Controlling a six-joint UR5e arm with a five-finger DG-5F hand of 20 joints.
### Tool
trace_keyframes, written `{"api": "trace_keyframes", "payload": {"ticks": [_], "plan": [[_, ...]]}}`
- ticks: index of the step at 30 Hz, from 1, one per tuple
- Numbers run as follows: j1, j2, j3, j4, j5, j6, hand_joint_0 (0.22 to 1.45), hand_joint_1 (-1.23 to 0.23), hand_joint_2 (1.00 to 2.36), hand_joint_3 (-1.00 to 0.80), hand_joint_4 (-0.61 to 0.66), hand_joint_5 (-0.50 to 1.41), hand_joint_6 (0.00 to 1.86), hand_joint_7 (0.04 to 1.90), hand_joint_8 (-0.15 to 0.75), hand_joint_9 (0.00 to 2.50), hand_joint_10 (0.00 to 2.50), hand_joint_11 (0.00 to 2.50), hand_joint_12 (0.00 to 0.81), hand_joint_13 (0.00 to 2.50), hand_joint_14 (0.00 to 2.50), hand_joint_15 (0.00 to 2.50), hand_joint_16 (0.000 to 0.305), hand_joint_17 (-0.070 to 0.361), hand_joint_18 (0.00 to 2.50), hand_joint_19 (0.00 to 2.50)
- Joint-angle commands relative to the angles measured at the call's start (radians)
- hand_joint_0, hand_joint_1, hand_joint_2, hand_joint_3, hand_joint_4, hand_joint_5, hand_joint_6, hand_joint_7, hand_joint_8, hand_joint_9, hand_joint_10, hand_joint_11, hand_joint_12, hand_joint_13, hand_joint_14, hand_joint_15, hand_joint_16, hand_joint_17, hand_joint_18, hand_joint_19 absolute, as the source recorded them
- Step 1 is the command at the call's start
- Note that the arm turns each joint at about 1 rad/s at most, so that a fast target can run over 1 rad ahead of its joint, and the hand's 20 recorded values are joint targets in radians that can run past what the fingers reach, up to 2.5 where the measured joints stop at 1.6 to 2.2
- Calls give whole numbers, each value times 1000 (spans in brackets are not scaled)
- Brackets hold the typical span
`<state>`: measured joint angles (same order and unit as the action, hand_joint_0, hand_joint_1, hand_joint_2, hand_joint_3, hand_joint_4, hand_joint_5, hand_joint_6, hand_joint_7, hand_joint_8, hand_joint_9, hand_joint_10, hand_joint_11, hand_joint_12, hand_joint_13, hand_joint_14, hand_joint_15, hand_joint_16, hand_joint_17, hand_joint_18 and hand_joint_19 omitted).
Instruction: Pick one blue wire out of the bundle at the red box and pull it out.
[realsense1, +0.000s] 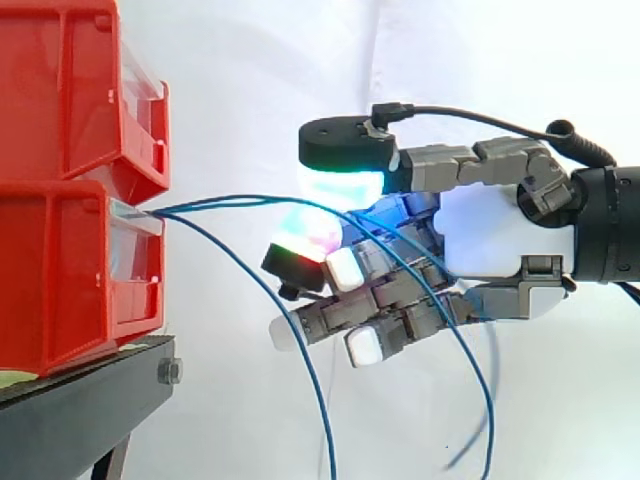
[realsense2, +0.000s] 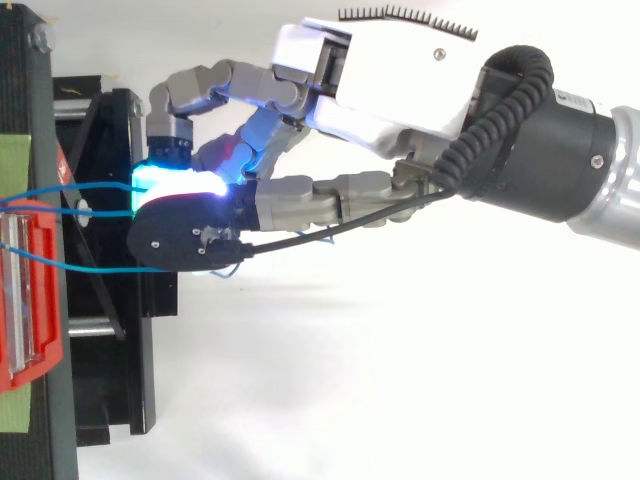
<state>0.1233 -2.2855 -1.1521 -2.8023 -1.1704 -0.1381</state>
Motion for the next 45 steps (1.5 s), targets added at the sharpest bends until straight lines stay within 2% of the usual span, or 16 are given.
{"api": "trace_keyframes", "payload": {"ticks": [1,7,10,13,18,21,23,25,31,36,38,40,42,44,45], "plan": [[-1,0,0,0,0,-2,532,-844,1018,-173,323,-92,773,1246,406,1027,15,528,477,635,8,234,65,147,854,473],[1,0,0,0,0,-2,542,-894,1011,-360,315,-108,800,1173,395,985,15,533,464,588,8,237,64,143,806,476],[-1,0,0,0,0,-2,505,-806,1006,-423,303,-88,764,1174,404,1005,14,524,471,604,8,237,66,148,824,477],[-1,0,0,0,0,-2,503,-688,1007,-411,289,-68,719,1230,414,1049,14,500,473,628,8,239,66,149,848,491],[-1,0,0,0,0,-2,548,-661,1017,-280,263,-61,717,1272,411,1080,15,520,463,642,8,244,63,143,843,502],[-1,0,0,0,0,-2,555,-698,1019,-237,273,-64,737,1300,419,1091,15,547,462,646,8,249,63,143,855,504],[1,0,0,0,0,-2,553,-756,1019,-235,290,-81,780,1240,422,1090,16,555,467,648,8,255,64,143,860,501],[-1,0,0,0,0,-2,564,-850,1017,-284,308,-111,827,1212,416,1053,16,598,470,638,8,251,63,143,848,491],[-1,0,2,0,0,-2,584,-989,1001,-481,316,-155,874,1152,415,966,19,692,469,579,8,248,64,145,802,451],[-1,0,0,0,0,-2,603,-1022,1000,-500,314,-188,893,1067,406,856,19,741,470,529,8,229,65,145,783,415],[1,0,0,0,0,-2,518,-932,1000,-500,344,-187,880,1031,413,862,18,682,485,538,7,223,68,152,804,415],[-1,0,0,0,0,-2,471,-703,1000,-500,363,-136,786,1130,422,928,17,568,512,573,7,222,72,162,847,444],[-1,0,0,0,0,0,521,-540,1002,-471,363,-78,652,1276,396,965,12,449,481,598,7,218,68,152,853,484],[1,0,0,0,0,0,573,-447,1010,-395,378,-34,531,1462,374,997,14,397,456,602,7,224,64,143,831,508],[1,0,2,0,0,0,585,-434,1013,-361,402,-22,504,1497,366,1001,13,368,448,606,7,223,63,141,828,512]]}}
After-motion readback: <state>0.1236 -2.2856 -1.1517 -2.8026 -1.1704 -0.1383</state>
